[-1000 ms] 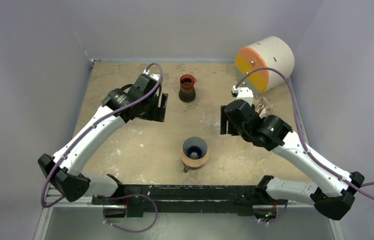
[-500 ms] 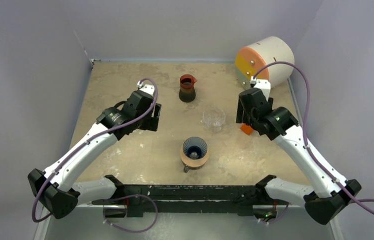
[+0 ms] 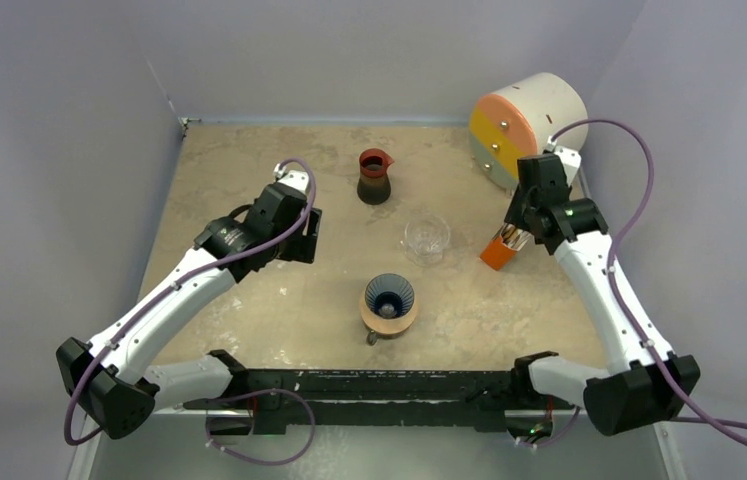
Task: Place the coffee filter in the dripper
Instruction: Pick up the coffee filter from the coffee filter holder.
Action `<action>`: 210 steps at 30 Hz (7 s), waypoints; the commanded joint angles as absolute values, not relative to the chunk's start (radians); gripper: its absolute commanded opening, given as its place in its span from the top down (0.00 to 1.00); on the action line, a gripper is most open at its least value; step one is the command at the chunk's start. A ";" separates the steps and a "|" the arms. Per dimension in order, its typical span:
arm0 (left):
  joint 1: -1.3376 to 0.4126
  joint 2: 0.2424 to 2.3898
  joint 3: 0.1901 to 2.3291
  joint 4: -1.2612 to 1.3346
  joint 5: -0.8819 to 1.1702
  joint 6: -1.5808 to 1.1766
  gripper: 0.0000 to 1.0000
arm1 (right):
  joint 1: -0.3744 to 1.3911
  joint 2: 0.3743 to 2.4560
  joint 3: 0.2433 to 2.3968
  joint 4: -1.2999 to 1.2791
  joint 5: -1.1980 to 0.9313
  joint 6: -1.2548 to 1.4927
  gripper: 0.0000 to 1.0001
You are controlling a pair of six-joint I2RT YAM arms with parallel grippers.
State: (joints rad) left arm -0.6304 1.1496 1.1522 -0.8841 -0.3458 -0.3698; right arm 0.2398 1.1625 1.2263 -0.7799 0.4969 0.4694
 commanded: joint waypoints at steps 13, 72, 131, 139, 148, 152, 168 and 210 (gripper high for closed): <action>-0.627 1.121 1.147 -0.857 -0.341 -0.350 0.29 | 0.059 1.268 1.193 -0.644 0.311 0.435 0.64; -0.627 1.117 1.144 -0.859 -0.342 -0.350 0.29 | 0.038 1.268 1.223 -0.604 0.247 0.416 1.00; -0.627 1.085 1.206 -0.857 -0.206 -0.405 0.28 | 0.245 1.173 1.575 -0.691 0.063 0.418 1.00; -0.627 1.004 1.231 -0.785 0.060 -0.562 0.25 | 0.294 1.098 1.526 -0.549 -0.173 0.485 1.00; -0.627 0.908 1.086 -0.476 0.347 -0.853 0.21 | 0.331 0.988 1.410 -0.358 -0.337 0.548 1.00; -0.626 0.899 1.009 -0.285 0.417 -1.004 0.21 | 0.343 0.950 1.336 -0.201 -0.444 0.632 1.00; -0.626 0.894 0.720 0.455 0.510 -1.492 0.29 | 0.500 0.951 1.202 0.215 -0.532 0.778 1.00; -0.627 0.953 0.649 0.845 0.529 -1.697 0.91 | 0.660 0.845 1.083 0.209 -0.494 0.706 1.00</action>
State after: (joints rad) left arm -0.6304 0.9520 0.6476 0.7921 0.5148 -1.6920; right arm 0.6544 0.8593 1.0897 0.1883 -0.4900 0.7254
